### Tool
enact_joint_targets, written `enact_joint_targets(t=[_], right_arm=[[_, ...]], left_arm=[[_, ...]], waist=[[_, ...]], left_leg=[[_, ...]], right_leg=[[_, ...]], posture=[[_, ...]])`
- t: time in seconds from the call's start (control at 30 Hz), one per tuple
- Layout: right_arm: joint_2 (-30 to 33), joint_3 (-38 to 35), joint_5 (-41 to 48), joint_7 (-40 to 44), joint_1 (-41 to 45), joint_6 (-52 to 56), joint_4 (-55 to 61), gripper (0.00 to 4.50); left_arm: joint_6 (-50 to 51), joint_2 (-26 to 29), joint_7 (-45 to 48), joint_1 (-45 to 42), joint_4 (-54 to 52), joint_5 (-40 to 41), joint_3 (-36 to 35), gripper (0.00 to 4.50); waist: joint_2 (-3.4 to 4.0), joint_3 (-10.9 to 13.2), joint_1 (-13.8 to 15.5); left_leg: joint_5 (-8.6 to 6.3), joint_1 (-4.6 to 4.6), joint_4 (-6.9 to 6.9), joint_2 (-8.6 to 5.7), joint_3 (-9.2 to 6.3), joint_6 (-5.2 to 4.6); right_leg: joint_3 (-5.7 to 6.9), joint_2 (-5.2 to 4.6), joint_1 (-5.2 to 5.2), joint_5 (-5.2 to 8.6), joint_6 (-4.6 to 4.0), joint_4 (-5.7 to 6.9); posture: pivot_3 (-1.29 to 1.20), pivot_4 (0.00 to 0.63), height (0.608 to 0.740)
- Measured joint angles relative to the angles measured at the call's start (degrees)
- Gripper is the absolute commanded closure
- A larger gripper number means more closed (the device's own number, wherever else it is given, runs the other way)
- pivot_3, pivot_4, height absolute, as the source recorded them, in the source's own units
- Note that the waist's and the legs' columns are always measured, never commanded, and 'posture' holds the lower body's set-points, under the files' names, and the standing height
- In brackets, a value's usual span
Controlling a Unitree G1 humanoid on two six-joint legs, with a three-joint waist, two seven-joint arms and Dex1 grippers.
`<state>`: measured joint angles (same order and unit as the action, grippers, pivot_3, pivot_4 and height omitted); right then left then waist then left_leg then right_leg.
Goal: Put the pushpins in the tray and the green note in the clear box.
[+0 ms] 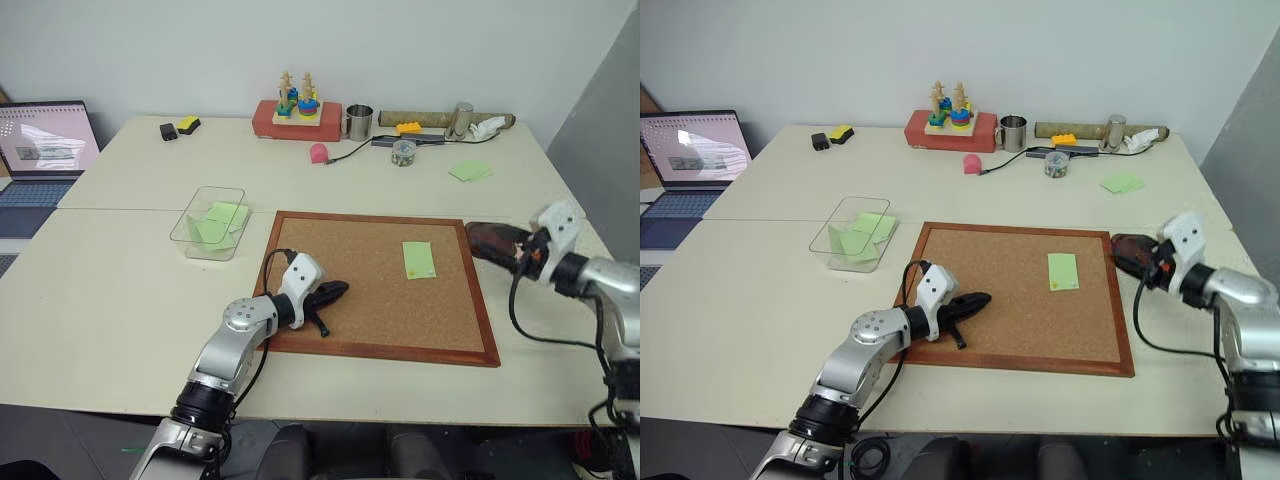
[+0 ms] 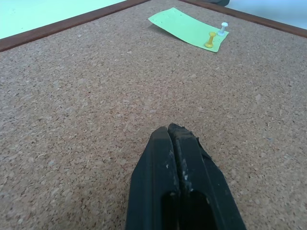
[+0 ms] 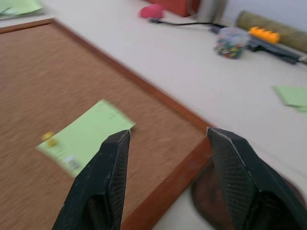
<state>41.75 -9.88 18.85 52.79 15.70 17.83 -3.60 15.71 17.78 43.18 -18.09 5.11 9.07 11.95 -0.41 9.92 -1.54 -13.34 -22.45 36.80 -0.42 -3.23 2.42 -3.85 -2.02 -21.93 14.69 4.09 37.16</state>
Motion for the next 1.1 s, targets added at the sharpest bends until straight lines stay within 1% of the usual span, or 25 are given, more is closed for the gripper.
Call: enact_joint_targets(t=[0.07, 0.1, 0.27, 0.33, 0.43, 0.63, 0.73, 0.8, 0.83, 0.87, 1.0, 1.1], right_arm=[[0.0, 1.9, 0.1, 0.4, -2.6, 1.0, 3.0, 1.38], [-0.2, 2.9, -0.1, 0.4, -3.0, 1.2, 3.8, 1.12], [-3.0, 8.2, -4.5, -1.7, -2.2, -1.3, 3.2, 1.12], [-4.9, 9.8, -6.5, -2.9, -0.3, -3.1, 0.8, 1.12], [-7.4, 11.3, -7.9, -4.4, 2.8, -5.5, -2.8, 1.12], [-8.7, 11.6, -9.0, -4.4, 4.7, -8.6, -8.7, 1.12], [-8.8, 11.7, -9.2, -4.3, 4.9, -9.7, -10.6, 1.60], [-8.8, 11.7, -9.2, -4.2, 5.1, -10.2, -11.2, 2.08], [-8.8, 11.6, -9.2, -4.2, 5.1, -10.3, -11.3, 2.18], [-8.8, 11.6, -9.2, -4.2, 5.1, -10.5, -11.4, 2.46], [-8.9, 11.6, -9.0, -4.0, 5.1, -10.9, -11.4, 3.17], [-9.2, 11.6, -8.6, -3.2, 4.9, -10.9, -11.4, 3.89]], left_arm=[[-0.1, 0.0, 0.0, 0.0, 0.0, -0.1, -0.1, 4.50], [-0.1, 0.0, -0.1, 0.0, 0.1, -0.2, -0.1, 4.50], [-0.1, 0.0, 0.0, 0.0, 0.1, -0.3, 0.0, 4.50], [-0.1, 0.0, 0.0, 0.0, 0.1, -0.3, -0.1, 4.50], [-0.1, 0.0, 0.0, 0.0, 0.0, -0.3, 0.0, 4.50], [-0.1, -0.1, 0.0, 0.2, -0.1, -0.3, 0.0, 4.50], [-0.1, -0.1, -0.1, 0.4, -0.3, -0.3, 0.0, 4.50], [-0.1, 0.0, -0.1, 0.5, -0.3, -0.3, 0.0, 4.50], [-0.1, 0.0, -0.1, 0.5, -0.3, -0.3, 0.0, 4.50], [-0.1, 0.0, -0.1, 0.5, -0.3, -0.3, 0.0, 4.50], [-0.1, 0.0, -0.1, 0.5, -0.3, -0.3, 0.0, 4.50], [-0.1, 0.0, -0.1, 0.5, -0.3, -0.3, 0.0, 4.50]], waist=[[0.02, 0.0, -0.1], [0.03, 0.0, -0.1], [0.00, -0.1, -0.1], [0.00, -0.1, -0.1], [0.00, -0.1, -0.1], [0.00, -0.1, 0.0], [0.00, -0.1, -0.1], [0.01, -0.1, -0.1], [0.01, -0.1, -0.1], [0.01, -0.1, -0.1], [0.00, -0.1, -0.1], [0.01, -0.1, -0.1]], left_leg=[[0.00, 0.03, 0.02, 0.01, 0.04, 0.00], [0.00, 0.06, 0.02, 0.01, 0.05, 0.00], [0.00, 0.06, 0.02, 0.00, 0.05, 0.00], [0.00, 0.07, 0.02, 0.00, 0.05, 0.00], [0.00, 0.06, 0.01, 0.00, 0.01, 0.00], [0.00, 0.05, -0.01, 0.01, -0.02, 0.00], [0.00, 0.05, -0.01, 0.00, 0.00, 0.00], [0.00, 0.06, -0.02, 0.00, -0.01, 0.00], [0.00, 0.05, -0.02, 0.00, -0.01, 0.00], [0.00, 0.05, -0.02, 0.00, 0.00, 0.00], [0.00, 0.05, -0.02, 0.00, 0.00, 0.00], [0.00, 0.06, -0.02, 0.00, 0.00, 0.00]], right_leg=[[-0.03, 0.01, 0.00, 0.00, 0.01, 0.01], [-0.04, 0.01, 0.01, -0.01, 0.02, 0.01], [-0.03, 0.01, 0.03, -0.01, 0.02, -0.03], [-0.03, 0.01, 0.04, -0.01, 0.03, -0.03], [0.01, 0.01, 0.06, -0.01, 0.02, -0.05], [0.03, 0.01, 0.06, -0.01, 0.01, -0.07], [0.02, 0.01, 0.06, -0.01, 0.01, -0.07], [0.02, 0.01, 0.06, -0.01, 0.01, -0.07], [0.02, 0.01, 0.06, -0.01, 0.01, -0.07], [0.02, 0.01, 0.06, -0.01, 0.01, -0.07], [0.02, 0.01, 0.06, -0.01, 0.02, -0.08], [0.02, 0.01, 0.06, -0.01, 0.02, -0.08]], posture=[[0.00, 0.150, 0.740], [0.00, 0.150, 0.740], [0.00, 0.150, 0.740], [0.00, 0.150, 0.740], [0.00, 0.150, 0.740], [0.00, 0.150, 0.740], [0.00, 0.150, 0.740], [0.00, 0.150, 0.740], [0.00, 0.150, 0.740], [0.00, 0.150, 0.740], [0.00, 0.150, 0.740], [0.00, 0.150, 0.740]])
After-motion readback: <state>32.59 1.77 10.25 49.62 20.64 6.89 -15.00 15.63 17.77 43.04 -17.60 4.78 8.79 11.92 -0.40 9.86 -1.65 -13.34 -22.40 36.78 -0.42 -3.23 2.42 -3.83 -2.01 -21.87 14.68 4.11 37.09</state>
